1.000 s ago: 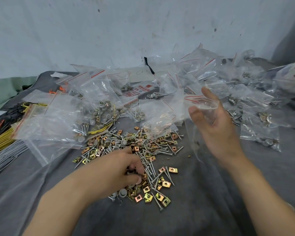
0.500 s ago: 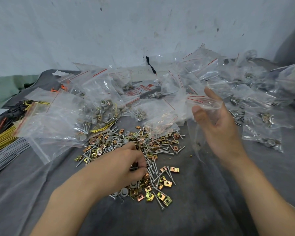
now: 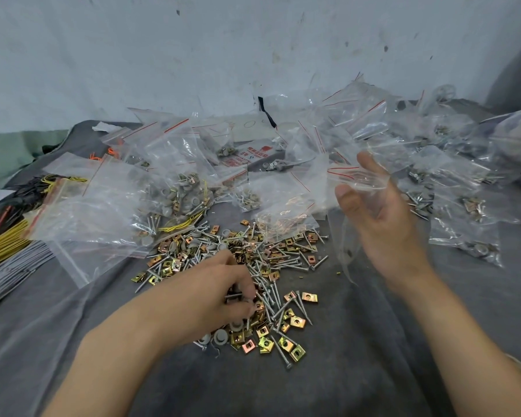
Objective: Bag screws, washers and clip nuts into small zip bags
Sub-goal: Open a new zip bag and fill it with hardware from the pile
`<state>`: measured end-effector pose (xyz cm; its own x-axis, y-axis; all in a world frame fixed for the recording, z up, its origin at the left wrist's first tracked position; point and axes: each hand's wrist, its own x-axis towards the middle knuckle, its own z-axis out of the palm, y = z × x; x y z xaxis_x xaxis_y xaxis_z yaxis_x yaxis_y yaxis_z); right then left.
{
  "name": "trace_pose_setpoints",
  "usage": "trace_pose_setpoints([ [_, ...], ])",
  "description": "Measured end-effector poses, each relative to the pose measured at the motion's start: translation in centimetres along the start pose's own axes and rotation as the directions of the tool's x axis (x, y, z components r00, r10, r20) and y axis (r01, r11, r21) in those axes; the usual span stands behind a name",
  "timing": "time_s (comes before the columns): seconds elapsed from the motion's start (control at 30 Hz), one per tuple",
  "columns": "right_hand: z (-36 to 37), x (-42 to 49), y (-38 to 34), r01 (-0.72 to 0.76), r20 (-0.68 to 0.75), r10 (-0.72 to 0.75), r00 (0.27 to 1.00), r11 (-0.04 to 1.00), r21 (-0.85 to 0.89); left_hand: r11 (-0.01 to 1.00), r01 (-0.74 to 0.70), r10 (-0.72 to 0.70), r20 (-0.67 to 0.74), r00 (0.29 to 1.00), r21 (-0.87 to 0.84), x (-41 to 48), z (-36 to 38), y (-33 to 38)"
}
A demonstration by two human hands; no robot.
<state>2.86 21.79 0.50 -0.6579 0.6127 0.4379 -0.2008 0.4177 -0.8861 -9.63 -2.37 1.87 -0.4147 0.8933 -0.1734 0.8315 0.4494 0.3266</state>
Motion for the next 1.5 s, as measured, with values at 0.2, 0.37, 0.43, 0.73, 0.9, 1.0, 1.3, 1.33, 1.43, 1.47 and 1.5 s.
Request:
trace_pose_setpoints([
  [0.2, 0.4, -0.4, 0.0, -0.006, 0.003, 0.006, 1.0, 0.999, -0.037, 0.977, -0.08, 0.012, -0.323, 0.946, -0.198, 1.4, -0.4, 0.8],
  [0.37, 1.5, -1.1, -0.4, 0.008, 0.074, 0.001, 0.997, 0.993, -0.117, 0.835, -0.257, -0.103, -0.599, 0.794, -0.486, 3.0, -1.9, 2.7],
  [0.43, 2.2, -1.4, -0.6, 0.027, 0.11, -0.008, 0.994, 0.985, -0.17, 0.794, -0.311, -0.151, -0.665, 0.731, -0.523, 3.8, -2.5, 3.5],
  [0.73, 4.1, -1.8, -0.8, 0.097, 0.142, -0.067, 0.988, 0.972, -0.214, 0.833, -0.315, -0.115, -0.699, 0.706, -0.455, 6.3, -2.8, 5.8],
  [0.9, 3.7, -1.4, -0.8, 0.068, 0.136, -0.042, 0.99, 0.979, -0.19, 0.817, -0.333, -0.128, -0.712, 0.691, -0.47, 6.5, -3.1, 5.2],
  [1.0, 3.5, -1.3, -0.7, 0.049, 0.129, -0.028, 0.991, 0.985, -0.163, 0.801, -0.324, -0.176, -0.715, 0.677, -0.504, 6.2, -3.2, 4.6],
  [1.3, 2.5, -1.1, -1.0, -0.004, 0.048, 0.007, 0.999, 0.998, -0.063, 0.949, -0.223, 0.05, -0.594, 0.803, -0.223, 2.2, -0.8, 2.8],
  [1.33, 2.5, -1.1, -1.0, -0.003, 0.049, 0.006, 0.999, 0.998, -0.064, 0.969, -0.216, 0.112, -0.564, 0.818, -0.121, 1.6, -0.6, 2.6],
  [1.43, 2.3, -1.2, -1.1, 0.004, 0.061, 0.001, 0.998, 0.997, -0.073, 0.972, -0.227, 0.23, -0.482, 0.845, 0.066, -0.1, -0.1, 1.5],
  [1.47, 2.2, -1.2, -1.1, 0.004, 0.067, 0.001, 0.998, 0.997, -0.077, 0.97, -0.23, 0.24, -0.471, 0.849, 0.078, -0.7, 0.0, 0.9],
  [1.5, 2.1, -1.1, -1.2, 0.003, 0.074, 0.003, 0.997, 0.997, -0.082, 0.972, -0.22, 0.231, -0.466, 0.854, 0.078, -1.2, 0.1, 0.3],
])
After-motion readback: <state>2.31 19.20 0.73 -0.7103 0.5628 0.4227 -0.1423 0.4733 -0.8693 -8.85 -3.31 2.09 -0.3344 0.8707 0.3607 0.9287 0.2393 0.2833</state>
